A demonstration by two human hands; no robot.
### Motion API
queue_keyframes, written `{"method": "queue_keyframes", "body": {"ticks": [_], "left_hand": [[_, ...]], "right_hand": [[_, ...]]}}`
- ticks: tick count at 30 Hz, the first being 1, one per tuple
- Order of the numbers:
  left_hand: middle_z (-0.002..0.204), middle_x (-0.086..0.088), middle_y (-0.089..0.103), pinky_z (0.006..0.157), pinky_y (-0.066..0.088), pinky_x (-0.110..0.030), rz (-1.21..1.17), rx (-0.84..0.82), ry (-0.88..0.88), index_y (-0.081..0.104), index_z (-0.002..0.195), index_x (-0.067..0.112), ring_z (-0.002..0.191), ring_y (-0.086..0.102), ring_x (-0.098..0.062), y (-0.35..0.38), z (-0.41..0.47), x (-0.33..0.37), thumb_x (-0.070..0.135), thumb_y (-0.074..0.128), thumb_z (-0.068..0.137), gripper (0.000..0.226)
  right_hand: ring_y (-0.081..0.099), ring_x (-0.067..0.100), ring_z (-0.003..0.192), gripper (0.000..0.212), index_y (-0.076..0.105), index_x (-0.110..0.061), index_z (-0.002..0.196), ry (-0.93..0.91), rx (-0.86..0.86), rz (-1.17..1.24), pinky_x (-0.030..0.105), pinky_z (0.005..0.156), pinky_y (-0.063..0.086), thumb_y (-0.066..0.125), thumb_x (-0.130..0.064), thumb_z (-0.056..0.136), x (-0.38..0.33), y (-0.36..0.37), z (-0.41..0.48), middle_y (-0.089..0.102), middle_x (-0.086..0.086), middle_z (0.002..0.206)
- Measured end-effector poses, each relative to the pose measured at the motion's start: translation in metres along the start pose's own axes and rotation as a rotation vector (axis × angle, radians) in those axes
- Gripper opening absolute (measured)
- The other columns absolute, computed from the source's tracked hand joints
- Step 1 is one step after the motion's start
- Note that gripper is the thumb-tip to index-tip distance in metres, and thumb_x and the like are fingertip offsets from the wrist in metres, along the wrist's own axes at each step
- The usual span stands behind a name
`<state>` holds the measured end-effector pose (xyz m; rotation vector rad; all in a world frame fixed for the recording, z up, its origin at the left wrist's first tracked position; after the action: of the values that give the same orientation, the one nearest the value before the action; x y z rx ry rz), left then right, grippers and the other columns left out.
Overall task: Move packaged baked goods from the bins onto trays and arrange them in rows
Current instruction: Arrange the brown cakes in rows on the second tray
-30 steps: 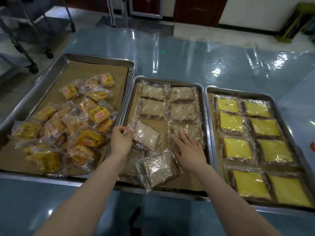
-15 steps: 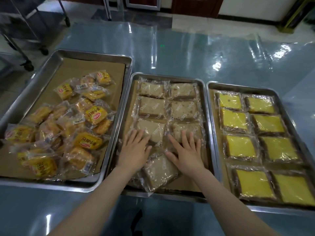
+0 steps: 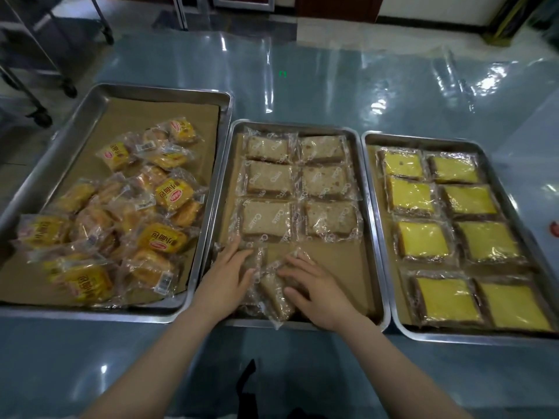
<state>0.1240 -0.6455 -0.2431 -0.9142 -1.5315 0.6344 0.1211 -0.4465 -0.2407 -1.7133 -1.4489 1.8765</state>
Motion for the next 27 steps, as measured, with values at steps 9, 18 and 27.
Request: {"method": "queue_keyframes", "body": {"ticks": [9, 18, 27], "left_hand": [[0.159, 0.004, 0.002, 0.114, 0.013, -0.032, 0.243, -0.101, 0.085, 0.019, 0.15, 0.027, 0.145, 0.008, -0.018, -0.001, -0.008, -0.008, 0.047, 0.038, 0.096, 0.06], [0.159, -0.006, 0.001, 0.11, 0.024, -0.042, 0.375, -0.135, -0.064, 0.017, 0.15, 0.013, 0.136, 0.021, -0.037, 0.005, -0.001, 0.019, 0.059, 0.022, 0.094, 0.072], [0.158, -0.008, -0.003, 0.099, 0.038, -0.041, 0.408, -0.024, -0.074, 0.009, 0.15, 0.015, 0.134, 0.026, -0.034, 0.012, -0.019, 0.02, 0.043, 0.039, 0.096, 0.068]], "right_hand": [[0.007, 0.015, 0.145, 0.054, 0.025, -0.044, 0.146, 0.271, 0.045, -0.352, 0.041, 0.115, 0.018, 0.038, -0.054, 0.095, 0.025, -0.011, -0.047, 0.016, -0.013, 0.157], [-0.016, 0.016, 0.144, 0.054, 0.022, -0.043, 0.147, 0.229, 0.066, -0.341, 0.041, 0.115, -0.011, 0.039, -0.049, 0.096, 0.013, -0.014, -0.053, -0.004, -0.01, 0.159], [0.013, 0.014, 0.144, 0.034, 0.055, -0.044, 0.127, 0.245, 0.105, -0.291, 0.035, 0.117, 0.003, 0.049, -0.045, 0.094, 0.019, -0.02, -0.053, 0.029, -0.012, 0.153]]}}
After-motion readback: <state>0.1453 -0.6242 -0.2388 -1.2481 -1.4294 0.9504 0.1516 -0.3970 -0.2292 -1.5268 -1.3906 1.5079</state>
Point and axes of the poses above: each hand's wrist, its own z-axis towards the middle knuckle, its own y-axis out of the palm, x = y × z, the point moved 4 cm from there along z, towards the middle knuckle
